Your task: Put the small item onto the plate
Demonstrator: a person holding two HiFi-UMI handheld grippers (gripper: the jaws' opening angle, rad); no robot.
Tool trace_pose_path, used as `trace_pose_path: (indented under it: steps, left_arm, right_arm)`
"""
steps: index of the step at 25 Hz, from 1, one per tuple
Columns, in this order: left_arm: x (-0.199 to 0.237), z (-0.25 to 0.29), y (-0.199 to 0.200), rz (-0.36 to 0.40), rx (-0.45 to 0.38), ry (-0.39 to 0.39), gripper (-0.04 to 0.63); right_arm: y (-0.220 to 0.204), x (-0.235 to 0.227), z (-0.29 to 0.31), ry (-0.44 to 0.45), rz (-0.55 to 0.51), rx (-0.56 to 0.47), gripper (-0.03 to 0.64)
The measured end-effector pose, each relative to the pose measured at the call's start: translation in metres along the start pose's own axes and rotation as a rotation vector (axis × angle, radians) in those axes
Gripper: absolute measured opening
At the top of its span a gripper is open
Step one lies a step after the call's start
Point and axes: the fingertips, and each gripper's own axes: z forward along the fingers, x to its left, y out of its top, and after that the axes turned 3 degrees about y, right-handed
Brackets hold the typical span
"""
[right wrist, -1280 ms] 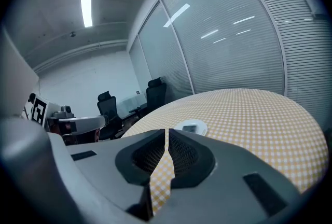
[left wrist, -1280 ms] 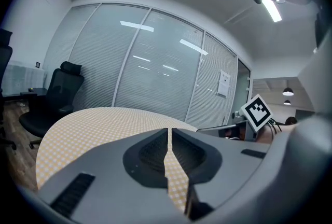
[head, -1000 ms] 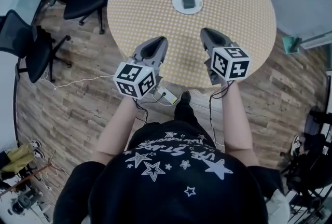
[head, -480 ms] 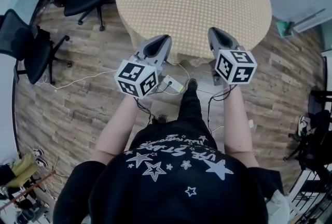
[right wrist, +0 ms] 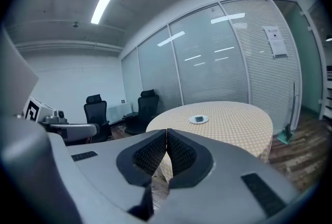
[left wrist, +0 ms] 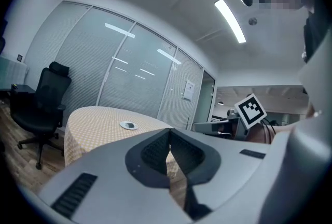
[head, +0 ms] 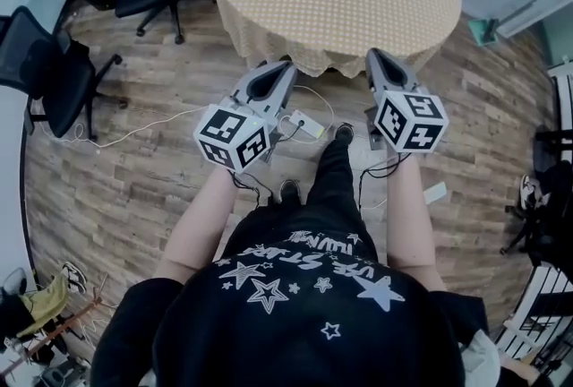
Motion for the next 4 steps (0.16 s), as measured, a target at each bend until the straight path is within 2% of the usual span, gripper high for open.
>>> trace_pose_path:
  steps: [4]
  left_arm:
    - [-0.001, -0.037, -0.008, -0.003, 0.015, -0.007, 0.008]
  right_arm:
    - [-0.014, 0.035, -0.018, 0.013, -0.003, 0.010, 0.026]
